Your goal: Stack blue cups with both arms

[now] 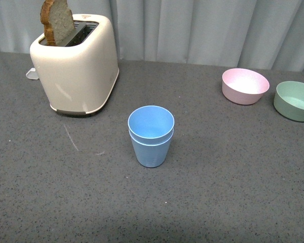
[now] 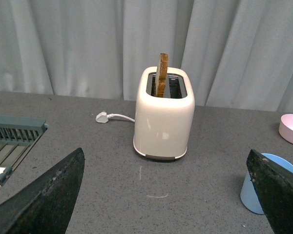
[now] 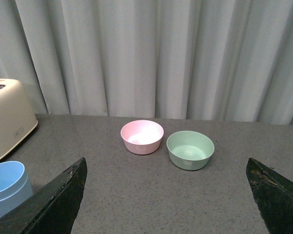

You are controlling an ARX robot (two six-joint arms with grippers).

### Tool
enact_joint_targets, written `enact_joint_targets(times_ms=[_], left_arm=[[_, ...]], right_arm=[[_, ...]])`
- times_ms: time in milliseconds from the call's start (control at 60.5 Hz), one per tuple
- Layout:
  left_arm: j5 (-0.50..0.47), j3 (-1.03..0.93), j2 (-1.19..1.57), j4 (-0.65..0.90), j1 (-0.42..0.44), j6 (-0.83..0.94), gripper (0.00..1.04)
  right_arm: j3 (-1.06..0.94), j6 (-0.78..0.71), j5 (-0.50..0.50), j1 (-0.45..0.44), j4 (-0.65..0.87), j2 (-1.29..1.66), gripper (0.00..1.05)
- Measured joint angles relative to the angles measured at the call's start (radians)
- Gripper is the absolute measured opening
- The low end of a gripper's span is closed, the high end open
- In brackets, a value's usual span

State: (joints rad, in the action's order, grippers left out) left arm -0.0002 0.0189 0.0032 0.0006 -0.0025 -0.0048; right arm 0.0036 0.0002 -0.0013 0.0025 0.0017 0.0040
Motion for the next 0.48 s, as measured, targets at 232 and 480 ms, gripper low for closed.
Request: enact_joint_targets(times_ms=[232,480], left_arm=[[0.0,0.0,0.0,0.0,0.0,0.0,0.98],[0.0,0.0,0.0,0.0,0.0,0.0,0.98]], right_arm=[[0.0,0.0,0.0,0.0,0.0,0.0,0.95],[0.0,0.0,0.0,0.0,0.0,0.0,0.95]])
